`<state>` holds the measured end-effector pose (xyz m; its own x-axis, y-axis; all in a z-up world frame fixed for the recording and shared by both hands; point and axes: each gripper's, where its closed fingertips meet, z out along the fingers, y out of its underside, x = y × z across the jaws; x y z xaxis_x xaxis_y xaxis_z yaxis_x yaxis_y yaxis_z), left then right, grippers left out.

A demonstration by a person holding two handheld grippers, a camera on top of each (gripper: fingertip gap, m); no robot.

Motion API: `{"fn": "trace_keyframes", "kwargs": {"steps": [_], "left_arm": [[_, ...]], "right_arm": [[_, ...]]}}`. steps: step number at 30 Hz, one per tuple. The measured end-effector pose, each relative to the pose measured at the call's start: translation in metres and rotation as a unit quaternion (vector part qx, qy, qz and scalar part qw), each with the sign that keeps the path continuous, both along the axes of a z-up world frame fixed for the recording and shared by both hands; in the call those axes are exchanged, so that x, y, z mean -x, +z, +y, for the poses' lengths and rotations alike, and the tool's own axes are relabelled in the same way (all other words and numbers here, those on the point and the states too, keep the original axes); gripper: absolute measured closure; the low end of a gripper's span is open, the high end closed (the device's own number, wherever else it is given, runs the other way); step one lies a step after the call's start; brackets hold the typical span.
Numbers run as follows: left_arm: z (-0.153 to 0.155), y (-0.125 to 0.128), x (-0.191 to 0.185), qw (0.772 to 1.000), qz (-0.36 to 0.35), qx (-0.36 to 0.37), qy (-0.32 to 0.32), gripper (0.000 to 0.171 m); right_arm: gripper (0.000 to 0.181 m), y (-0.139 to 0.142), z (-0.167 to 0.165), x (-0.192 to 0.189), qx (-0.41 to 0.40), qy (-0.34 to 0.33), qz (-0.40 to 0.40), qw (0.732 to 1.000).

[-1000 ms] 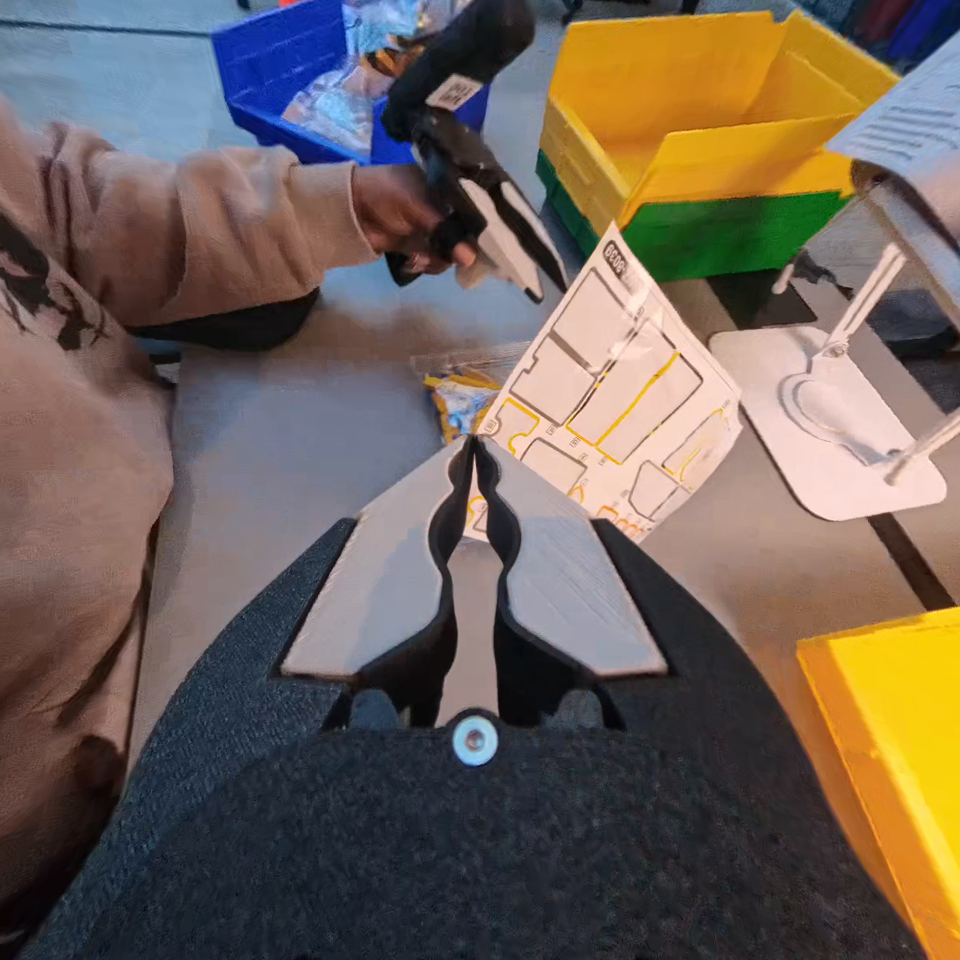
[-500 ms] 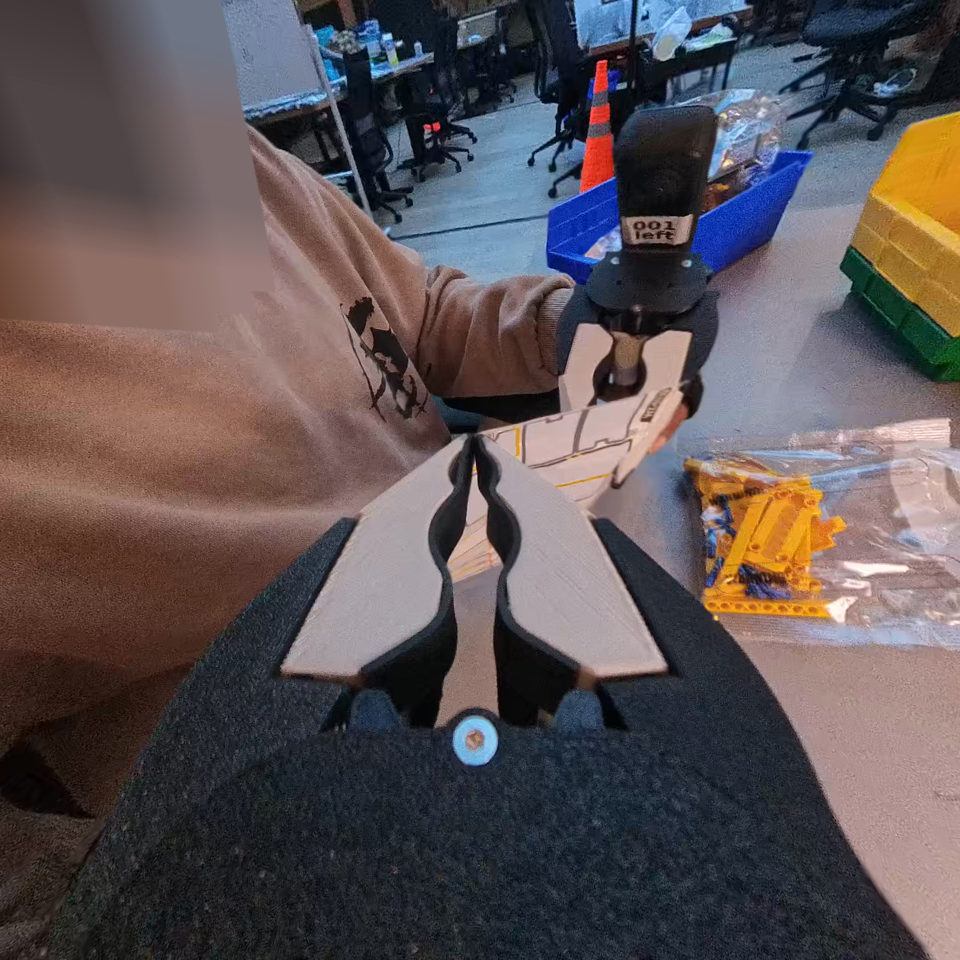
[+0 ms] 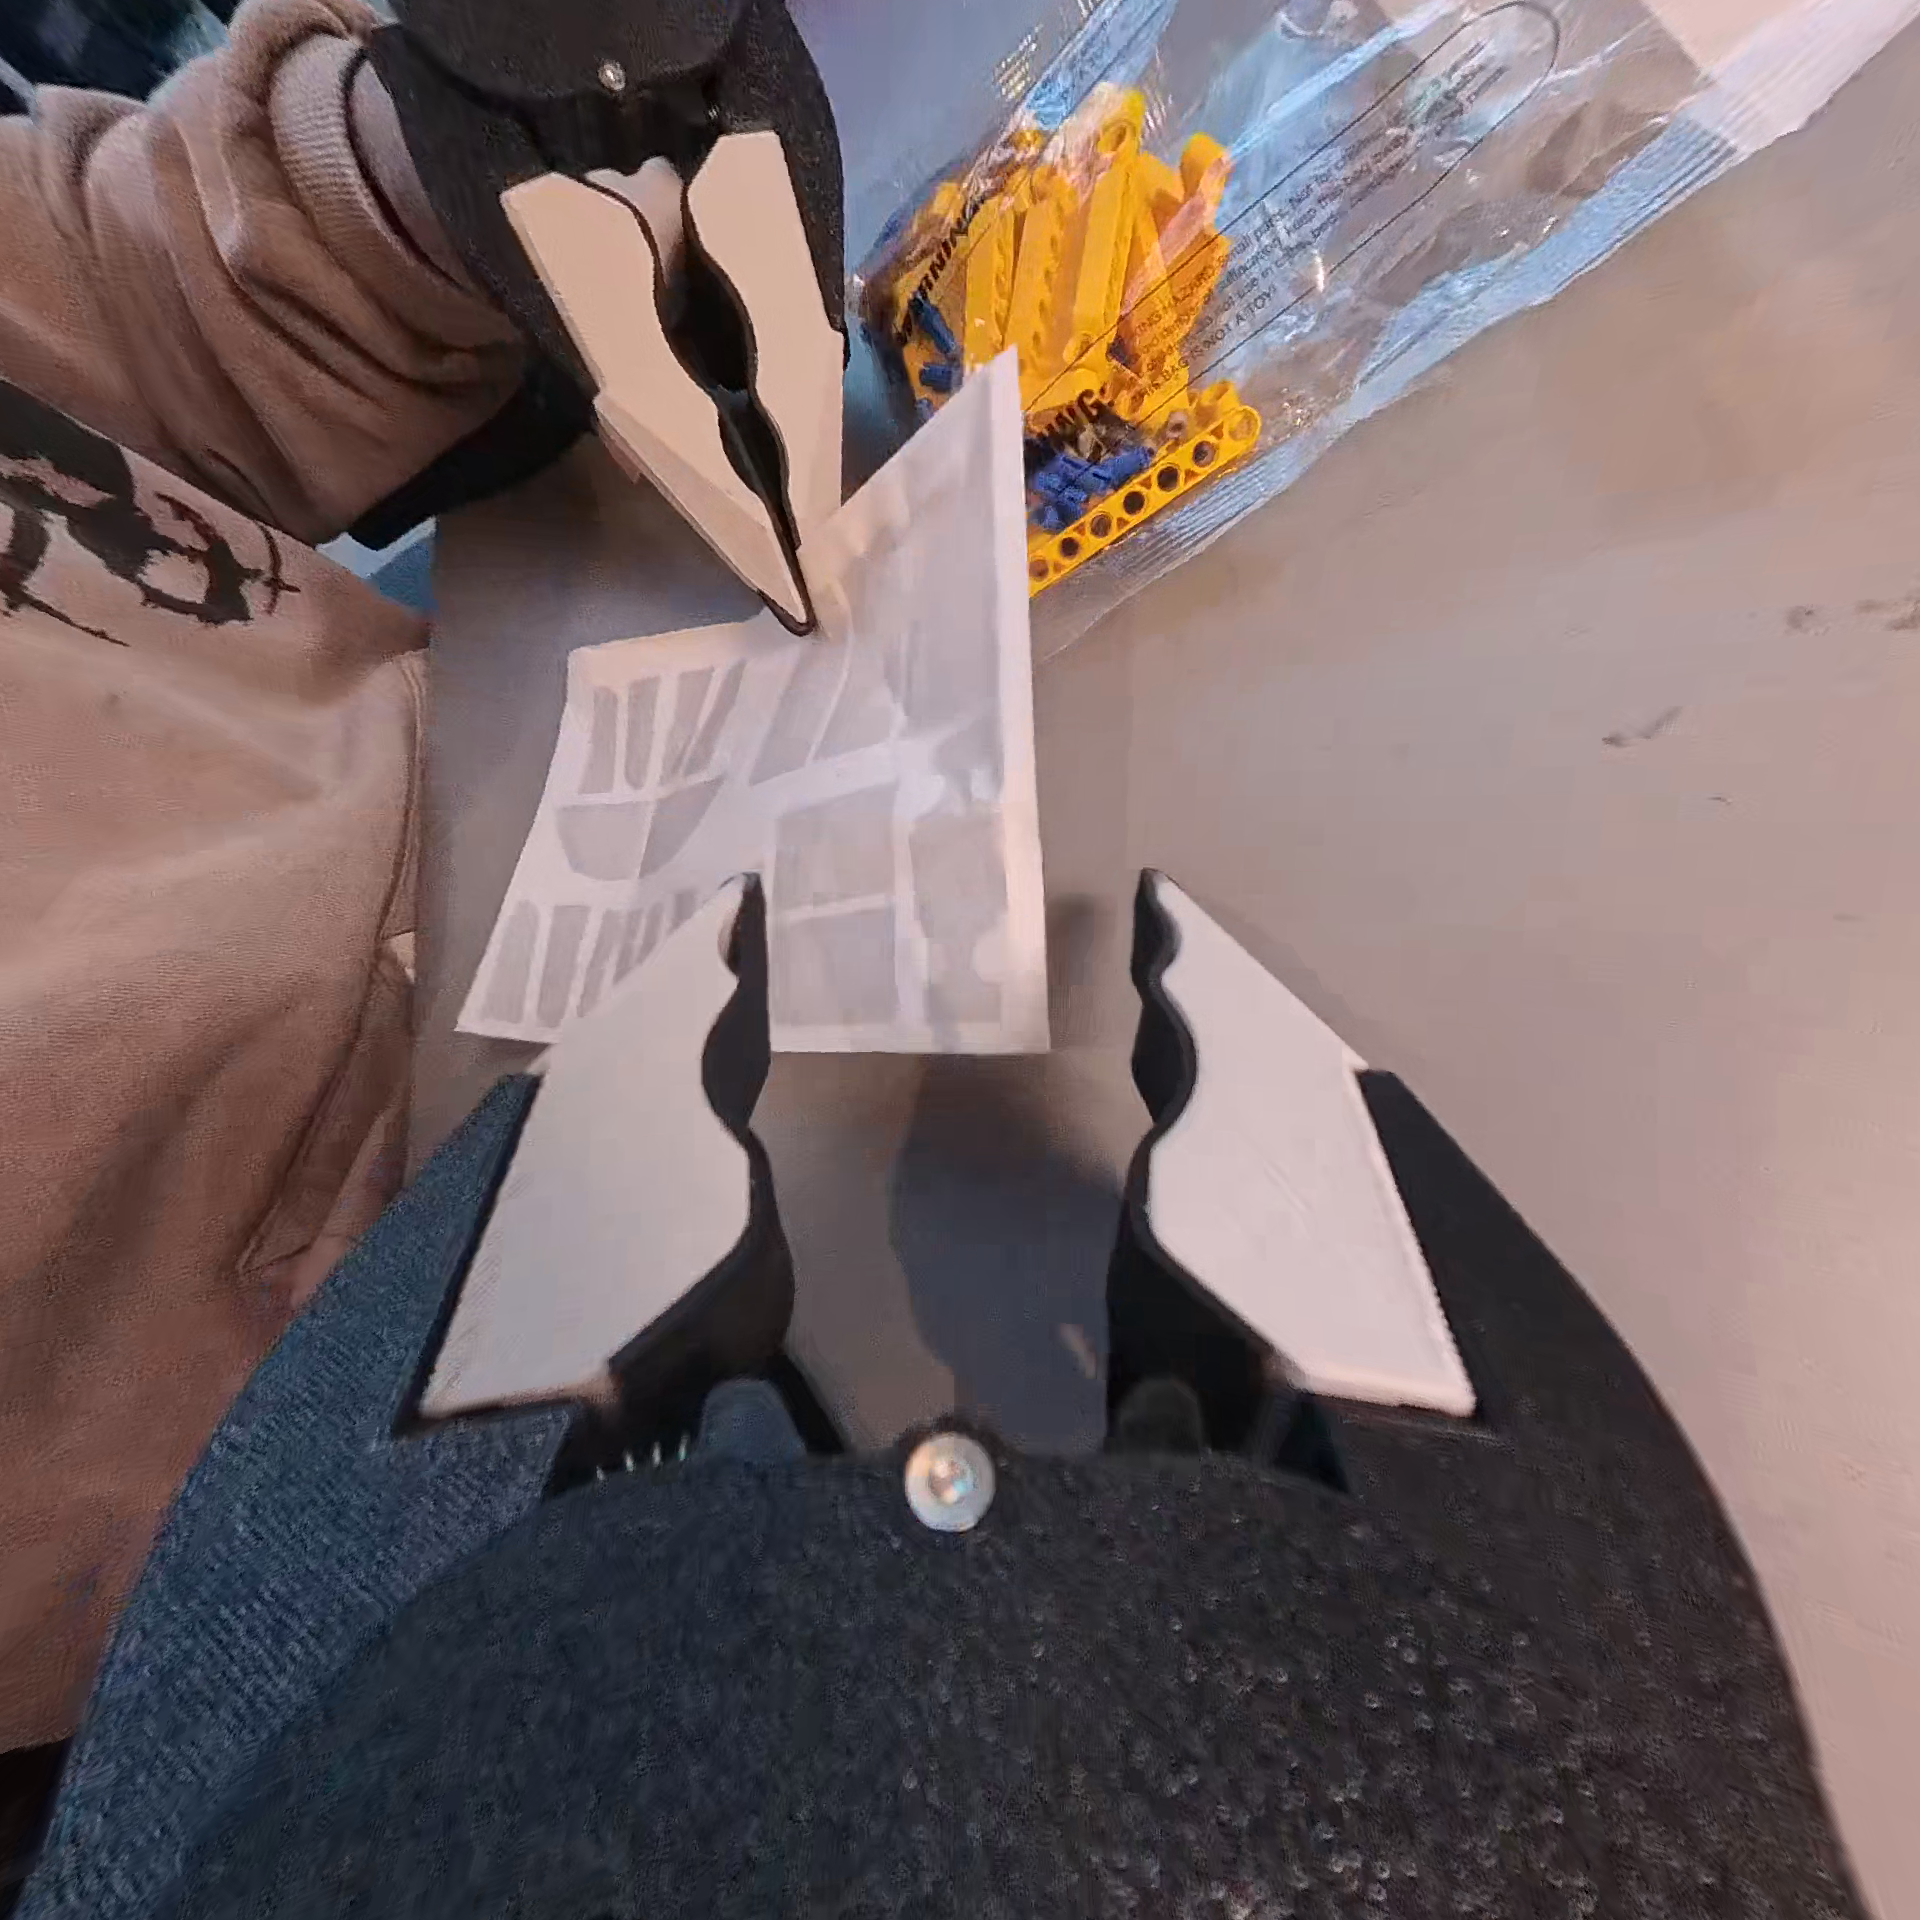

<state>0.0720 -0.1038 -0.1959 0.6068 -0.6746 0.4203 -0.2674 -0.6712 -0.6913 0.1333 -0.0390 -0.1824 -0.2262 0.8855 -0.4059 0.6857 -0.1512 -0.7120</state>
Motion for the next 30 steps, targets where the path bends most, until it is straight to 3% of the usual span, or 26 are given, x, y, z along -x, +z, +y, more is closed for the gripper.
{"fn": "trace_keyframes", "kwargs": {"steps": [1,3,4,7,10,14,17,23,26,30], "left_arm": [[0.000,0.001,-0.001,1.000,-0.005,-0.001,0.002,0.171],[0.001,0.001,0.002,1.000,-0.002,-0.003,0.008,0.171],[0.002,0.001,0.005,1.000,0.005,-0.008,0.012,0.171],[0.005,0.021,0.021,0.997,0.035,-0.066,0.021,0.149],[-0.009,0.046,0.008,0.988,0.054,-0.142,-0.025,0.156],[-0.021,0.007,-0.016,0.988,0.110,-0.097,-0.059,0.170],[-0.019,-0.014,-0.013,0.985,0.141,-0.082,-0.049,0.171],[-0.015,-0.016,-0.015,0.987,0.131,-0.088,-0.014,0.171],[-0.015,-0.016,-0.014,0.986,0.136,-0.093,-0.009,0.171],[-0.015,-0.016,-0.014,0.984,0.144,-0.105,-0.009,0.171]], "right_arm": [[0.118,-0.003,0.000,0.003,-0.008,0.002,-0.004,1.000],[0.172,-0.001,-0.003,0.009,-0.001,0.008,0.005,1.000],[0.181,0.004,-0.005,0.012,0.002,0.014,0.018,1.000],[0.181,0.001,0.002,0.010,-0.063,0.031,0.014,0.997],[0.181,-0.002,0.000,0.012,-0.137,0.051,0.019,0.989],[0.181,0.003,-0.002,0.026,-0.245,0.056,0.050,0.967],[0.181,0.009,-0.003,0.030,-0.295,0.058,0.068,0.951],[0.181,0.033,-0.016,0.030,-0.358,0.066,0.147,0.920],[0.181,0.043,-0.041,0.020,-0.359,0.104,0.172,0.911],[0.181,0.036,-0.077,0.003,-0.331,0.147,0.167,0.917]]}}
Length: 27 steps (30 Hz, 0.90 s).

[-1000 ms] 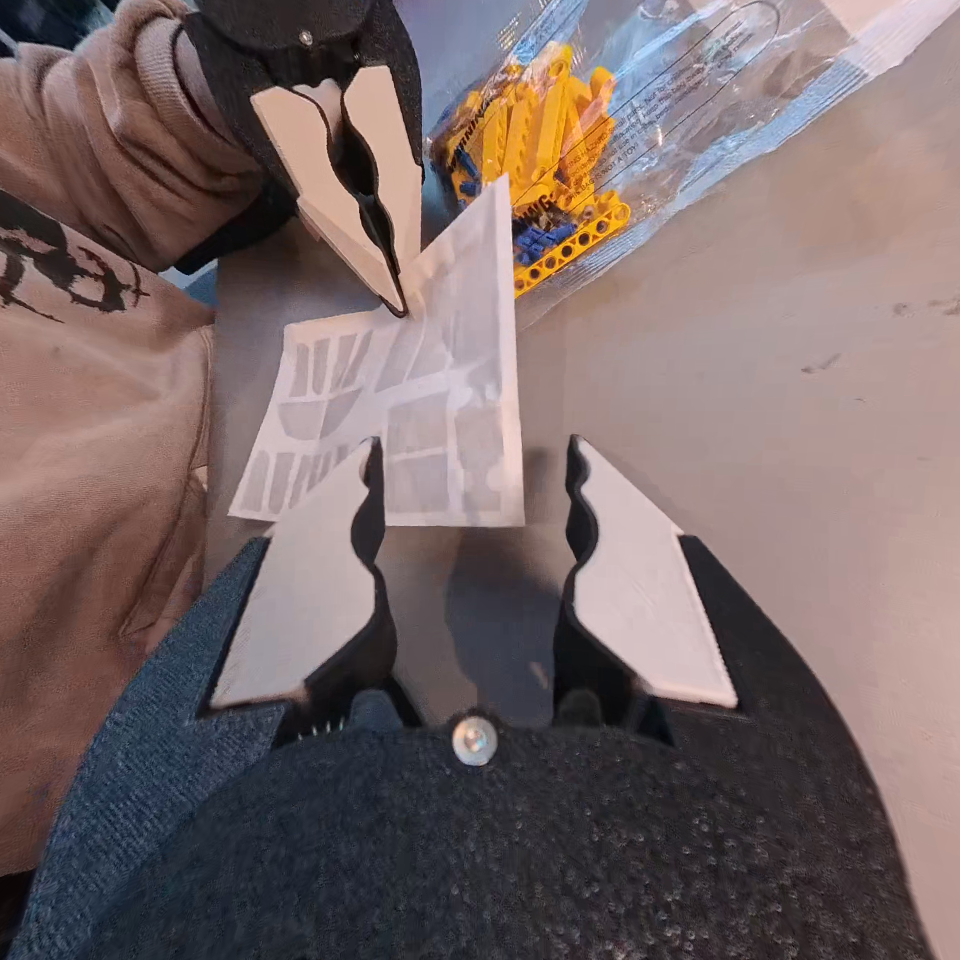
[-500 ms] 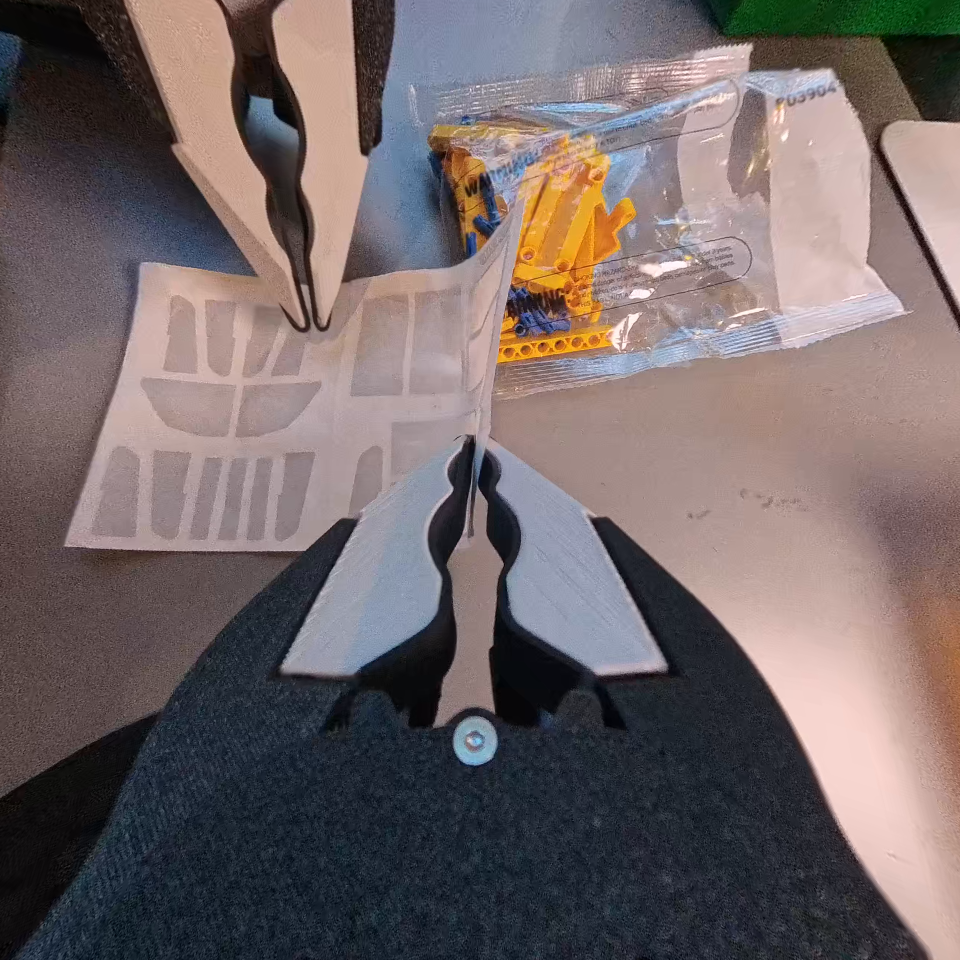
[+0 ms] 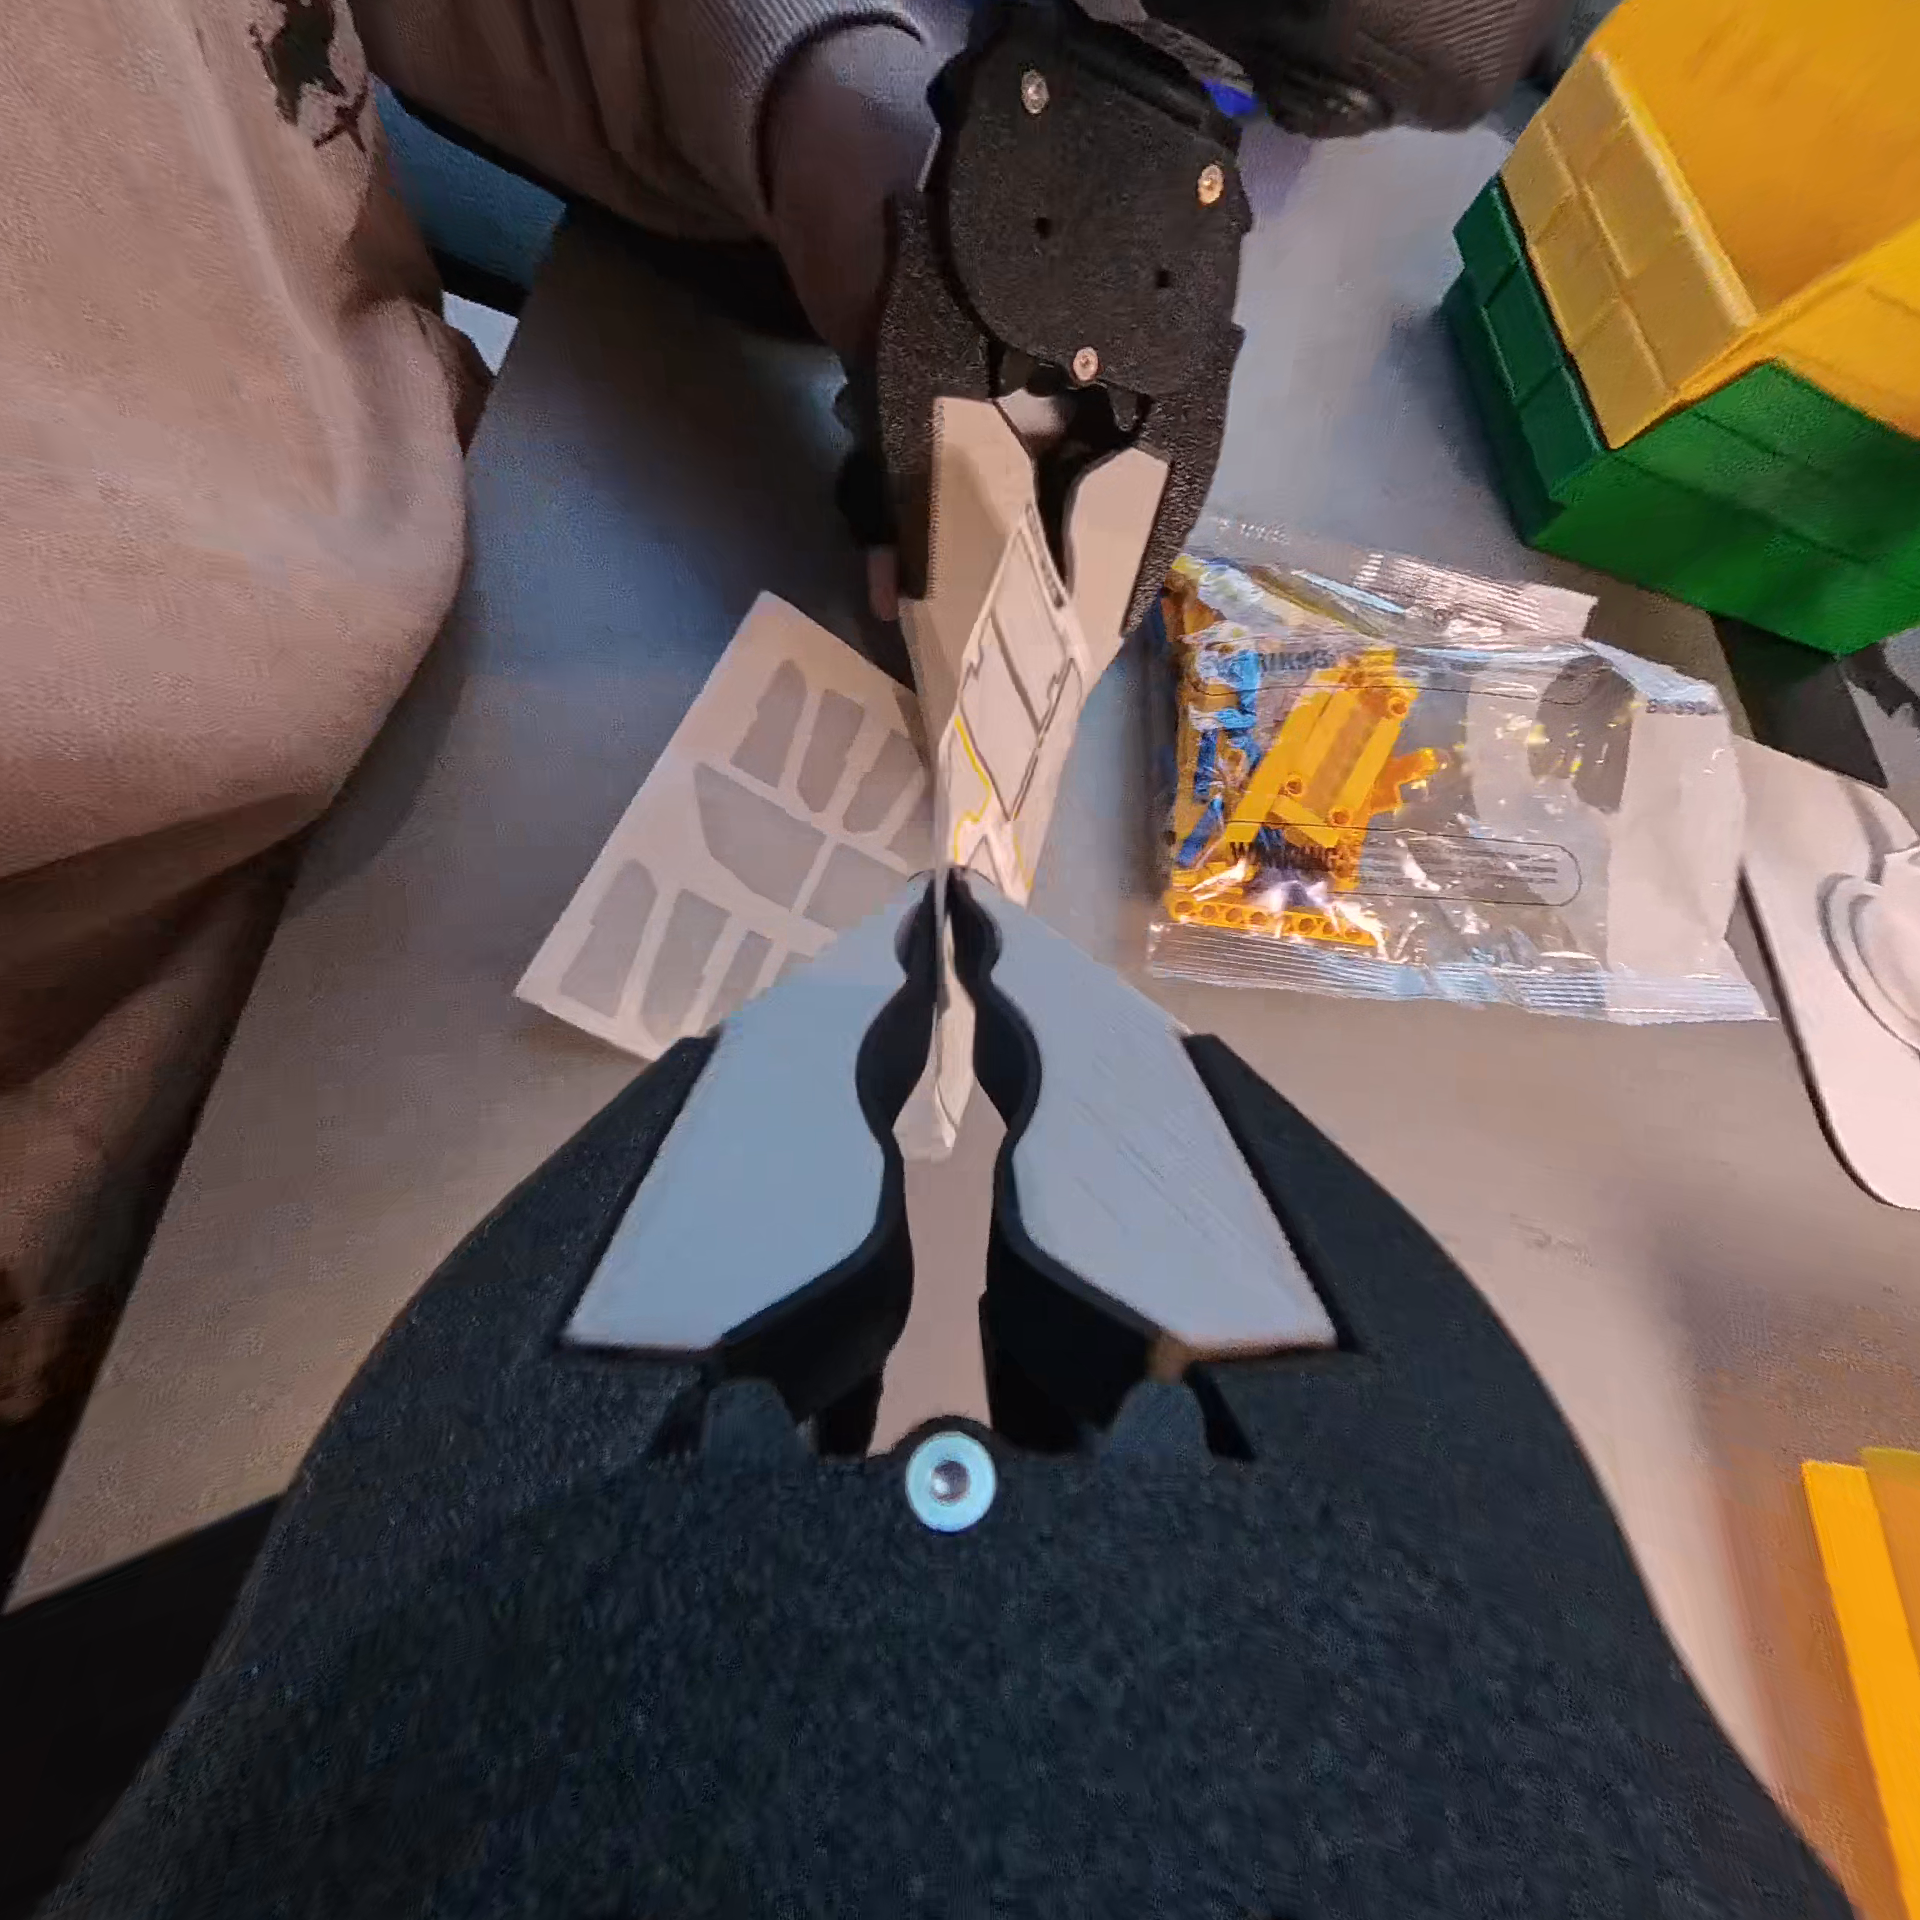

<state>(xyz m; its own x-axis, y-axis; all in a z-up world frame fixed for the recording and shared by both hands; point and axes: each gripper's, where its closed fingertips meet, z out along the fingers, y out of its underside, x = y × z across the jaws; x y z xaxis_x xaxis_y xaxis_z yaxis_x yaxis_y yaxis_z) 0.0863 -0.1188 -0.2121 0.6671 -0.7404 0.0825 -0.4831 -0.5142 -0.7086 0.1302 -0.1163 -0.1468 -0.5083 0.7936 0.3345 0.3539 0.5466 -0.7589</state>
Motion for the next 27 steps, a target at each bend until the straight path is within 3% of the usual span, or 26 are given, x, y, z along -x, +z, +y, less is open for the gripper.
{"fn": "trace_keyframes", "kwargs": {"steps": [4,9,14,17,22,24,27], "left_arm": [[0.000,0.000,0.001,1.000,-0.005,-0.004,-0.002,0.171],[-0.002,0.000,0.001,1.000,0.004,-0.009,-0.003,0.171],[-0.031,0.018,0.020,0.996,-0.042,0.056,-0.058,0.167],[-0.052,0.031,0.035,0.995,-0.016,0.015,-0.094,0.165],[-0.068,0.000,0.039,0.993,0.069,0.024,-0.093,0.162],[-0.065,0.000,0.036,0.995,0.065,0.017,-0.077,0.171],[-0.063,0.000,0.034,0.997,0.053,0.018,-0.054,0.171]], "right_arm": [[0.181,-0.040,-0.018,-0.016,-0.020,-0.006,-0.073,0.997],[0.181,-0.061,-0.027,-0.006,-0.032,-0.069,-0.114,0.991],[0.181,-0.063,-0.031,-0.001,0.013,-0.095,-0.146,0.985],[0.181,-0.063,-0.032,-0.001,0.035,-0.104,-0.157,0.982],[0.181,-0.060,-0.033,0.006,0.063,-0.109,-0.162,0.979],[0.181,-0.053,-0.039,0.011,0.097,-0.115,-0.158,0.976],[0.181,-0.046,-0.050,0.015,0.126,-0.122,-0.160,0.971]]}}
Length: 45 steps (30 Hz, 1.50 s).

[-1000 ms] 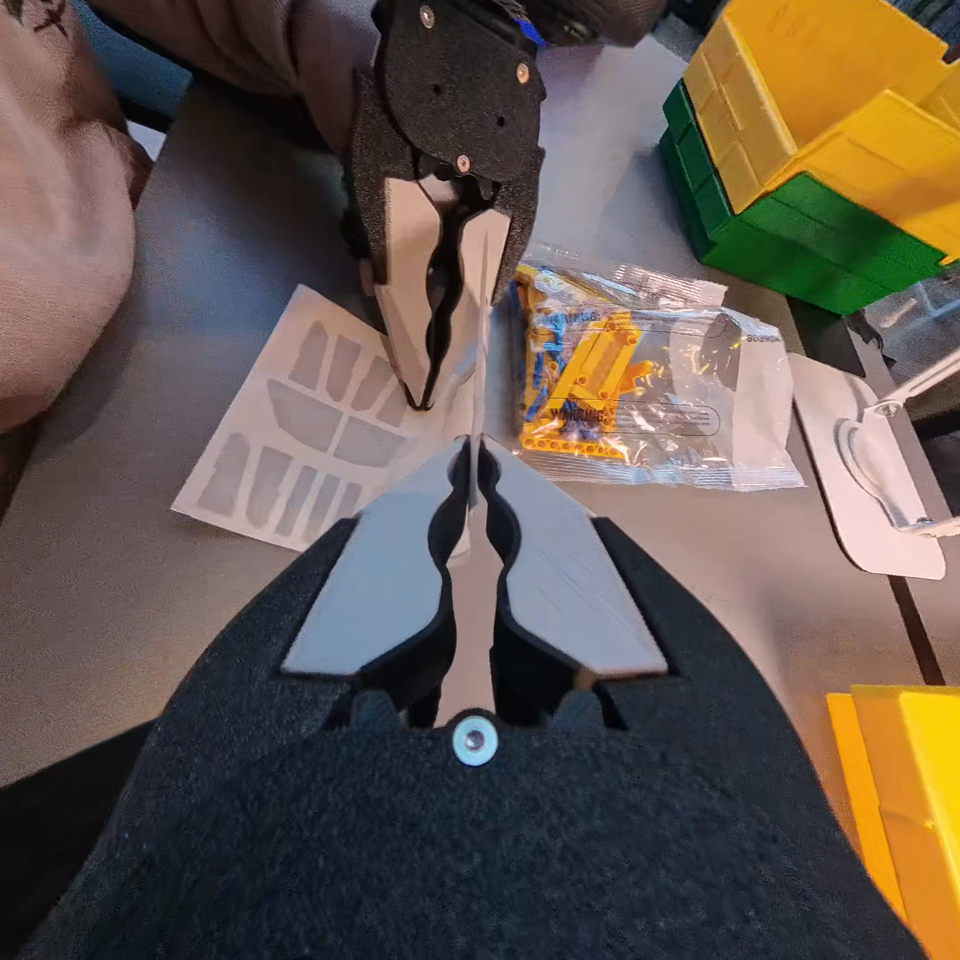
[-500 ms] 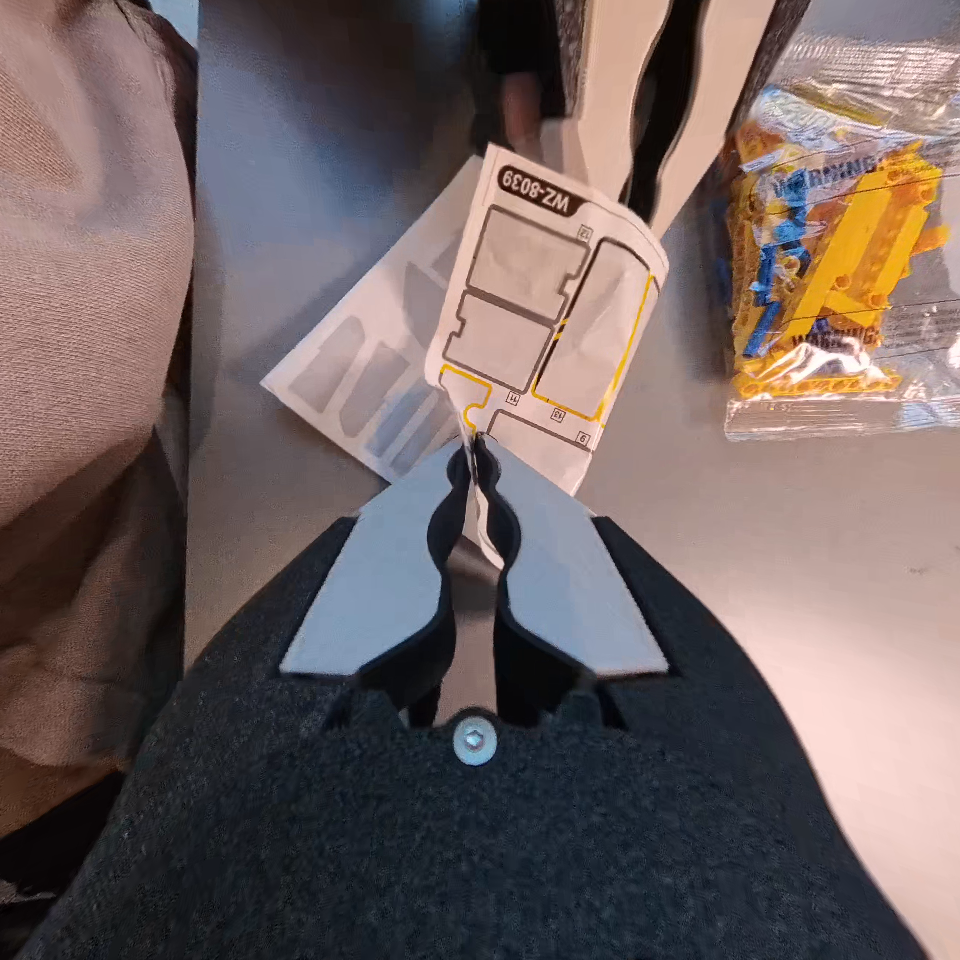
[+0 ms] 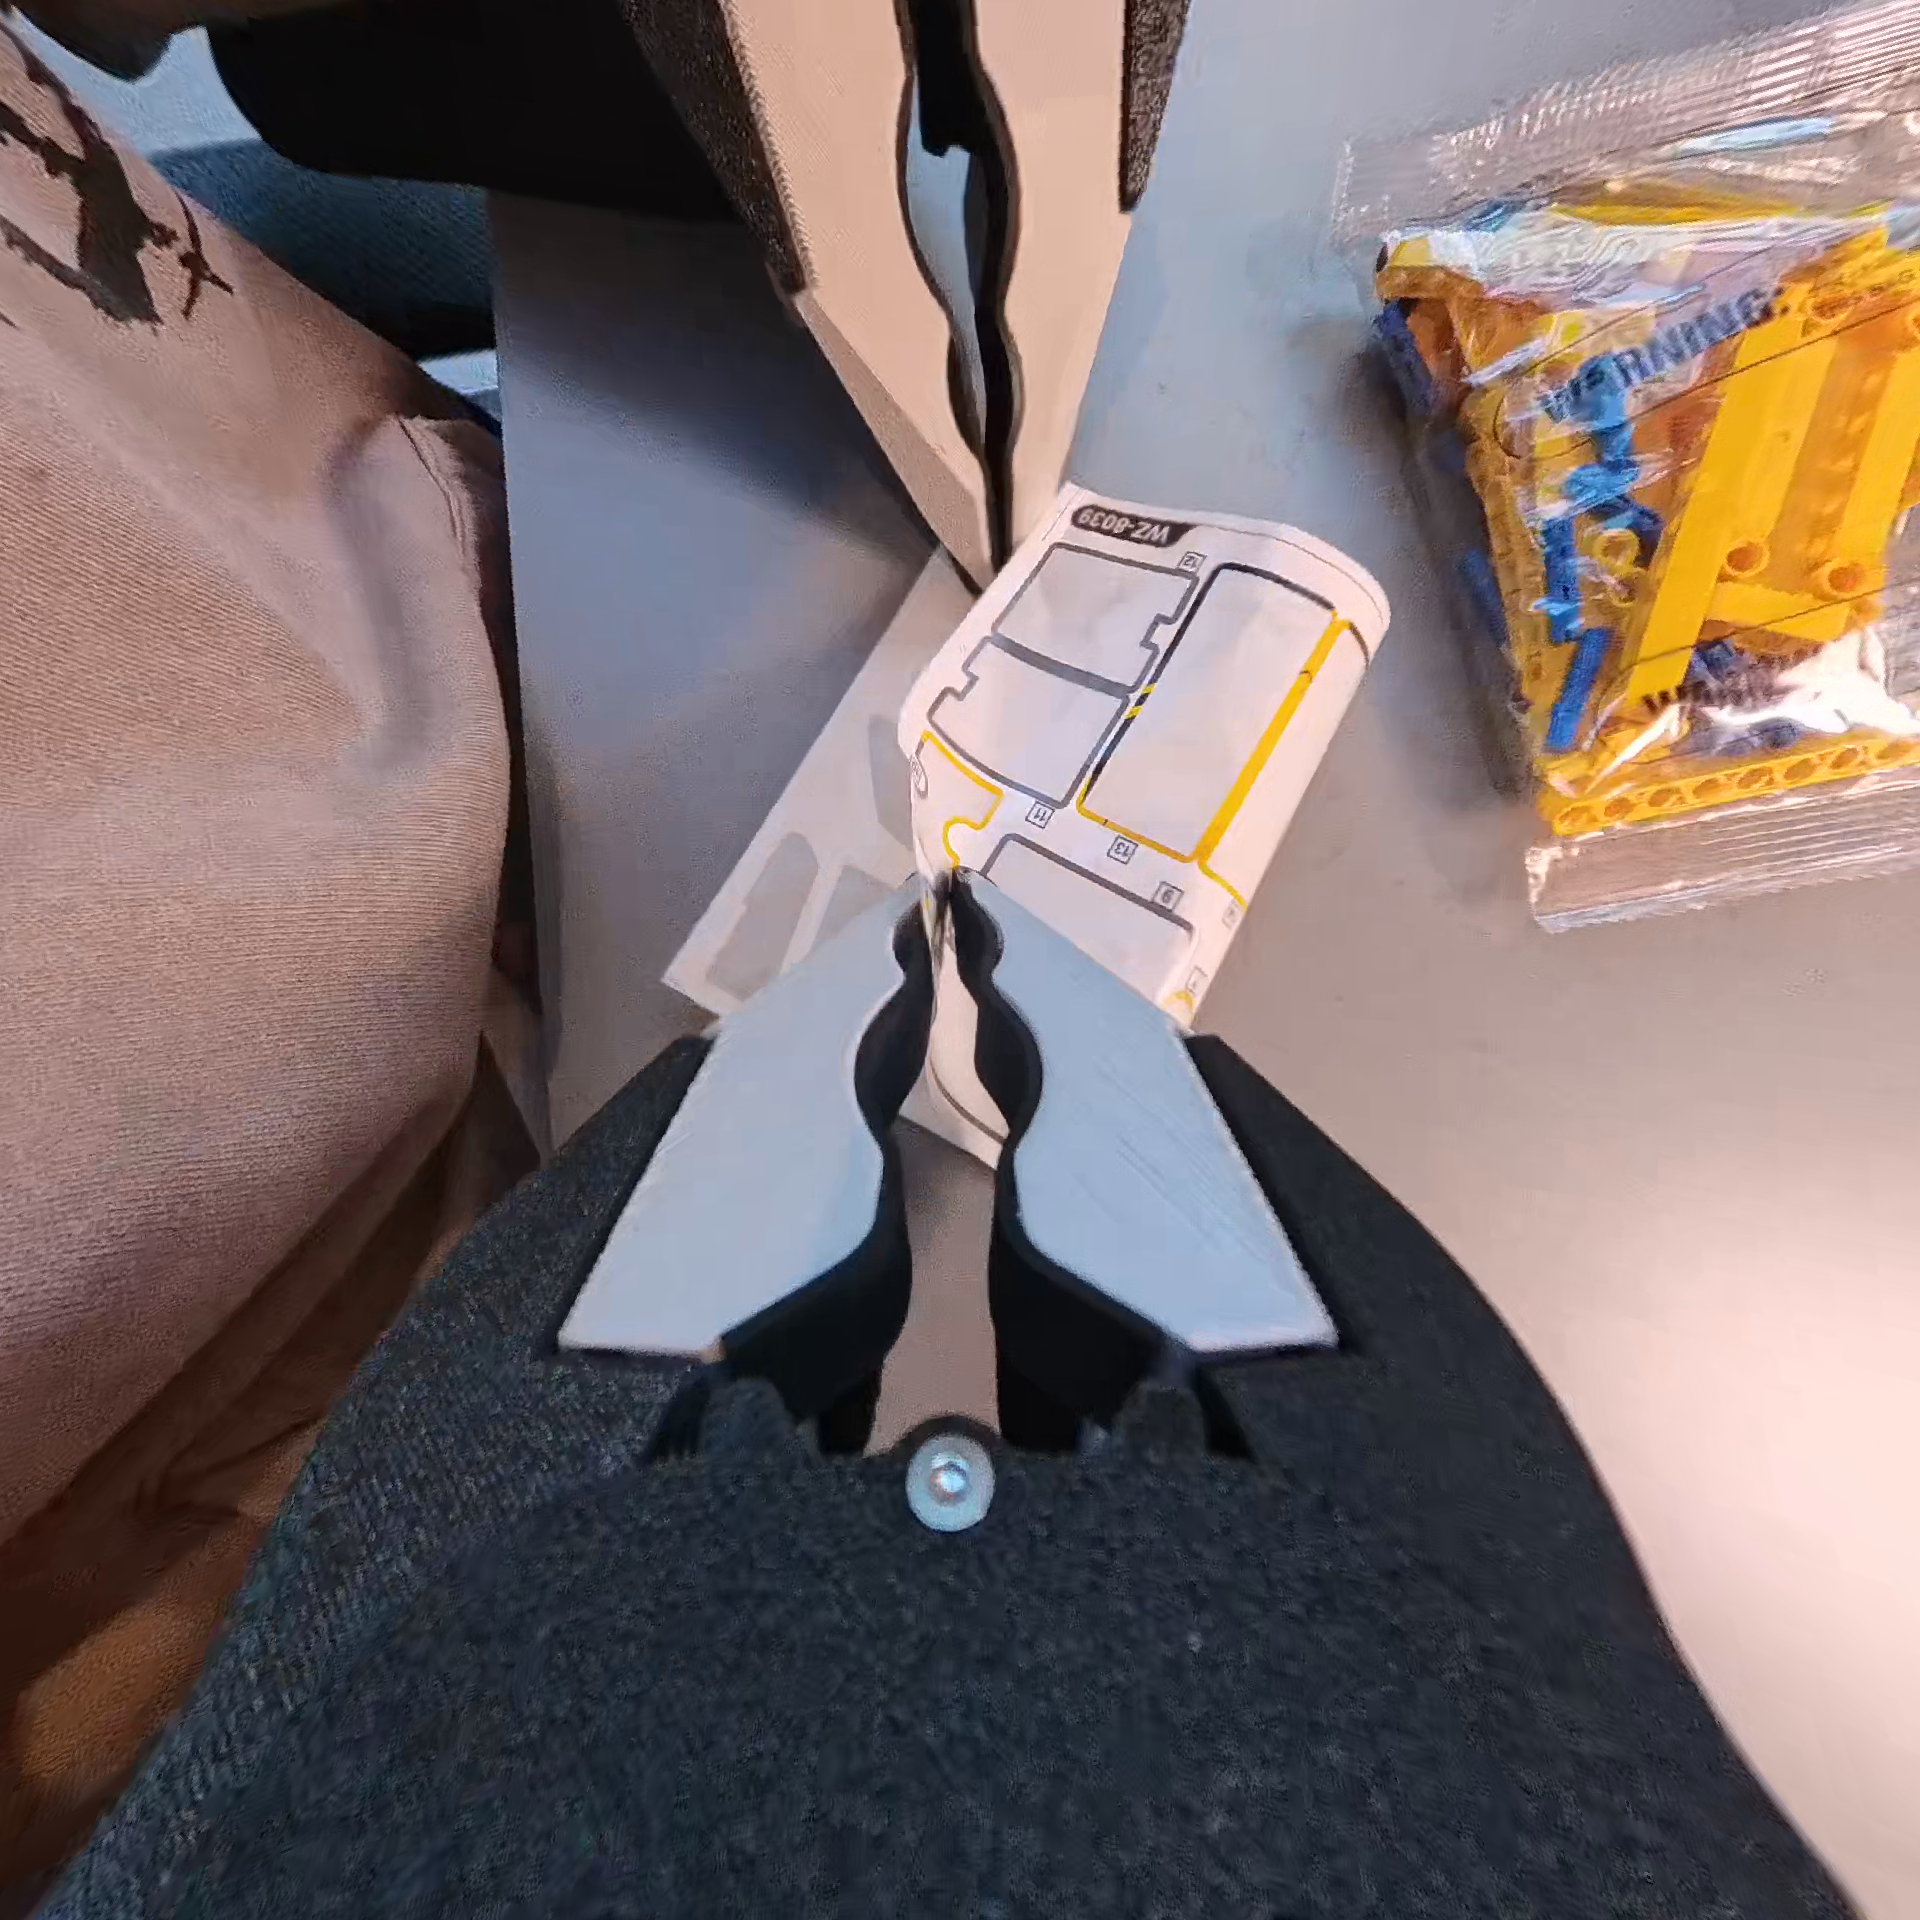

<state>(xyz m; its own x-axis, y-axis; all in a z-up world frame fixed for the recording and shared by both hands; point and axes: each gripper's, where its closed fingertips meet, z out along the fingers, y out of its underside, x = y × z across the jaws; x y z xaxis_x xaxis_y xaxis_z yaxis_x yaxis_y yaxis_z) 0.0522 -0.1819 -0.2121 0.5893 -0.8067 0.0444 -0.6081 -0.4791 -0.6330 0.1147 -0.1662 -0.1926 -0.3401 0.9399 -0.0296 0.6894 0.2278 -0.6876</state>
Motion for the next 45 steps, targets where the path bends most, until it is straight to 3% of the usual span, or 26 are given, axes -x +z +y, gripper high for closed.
{"fn": "trace_keyframes", "kwargs": {"steps": [7,10,15,17,19,23,27,29,31,33,35,37,40,42,45], "left_arm": [[0.001,0.000,0.000,1.000,0.006,-0.008,0.013,0.171],[-0.014,0.006,0.000,0.999,-0.019,0.029,-0.026,0.169],[-0.001,0.080,-0.004,0.984,-0.179,0.012,-0.017,0.171],[0.013,0.073,-0.015,0.987,-0.160,0.003,-0.009,0.169],[0.022,0.041,-0.022,0.995,-0.101,0.017,0.000,0.165],[0.009,0.001,-0.025,0.999,-0.011,0.034,-0.038,0.171],[-0.001,0.001,-0.029,0.998,-0.028,0.040,-0.036,0.171],[-0.004,0.001,-0.029,0.998,-0.033,0.042,-0.034,0.171],[-0.007,0.001,-0.031,0.998,-0.032,0.042,-0.034,0.171],[-0.008,0.001,-0.031,0.998,-0.030,0.042,-0.033,0.171],[-0.009,0.001,-0.033,0.998,-0.032,0.045,-0.034,0.171],[-0.011,0.001,-0.033,0.998,-0.034,0.048,-0.036,0.171],[-0.021,0.005,-0.036,0.994,-0.050,0.070,-0.070,0.167],[-0.028,0.019,-0.033,0.988,-0.085,0.078,-0.105,0.161],[-0.004,0.055,-0.012,0.982,-0.168,0.060,-0.055,0.158]], "right_arm": [[0.181,-0.018,-0.022,0.000,-0.004,0.007,-0.030,1.000],[0.181,-0.018,-0.024,0.000,0.005,0.007,-0.035,0.999],[0.181,-0.018,-0.024,0.000,-0.002,0.011,-0.038,0.999],[0.181,-0.018,-0.024,0.000,-0.011,0.022,-0.038,0.999],[0.181,-0.018,-0.026,-0.002,-0.028,0.043,-0.038,0.998],[0.181,-0.018,-0.028,-0.010,-0.033,0.061,-0.041,0.997],[0.150,-0.003,-0.037,-0.028,0.078,0.073,-0.059,0.993],[0.151,0.026,-0.032,-0.025,0.154,0.056,-0.018,0.986],[0.152,0.044,-0.009,-0.016,0.178,0.008,0.012,0.984],[0.151,0.030,0.018,-0.011,0.145,-0.048,-0.010,0.988],[0.147,0.004,0.022,-0.014,0.135,-0.057,-0.068,0.987],[0.164,-0.013,0.017,-0.018,0.128,-0.044,-0.105,0.985],[0.181,-0.008,0.008,-0.017,0.115,0.004,-0.091,0.989],[0.181,-0.001,0.010,-0.015,0.070,0.030,-0.062,0.995],[0.181,0.007,0.017,-0.015,0.006,0.047,-0.028,0.998]]}}
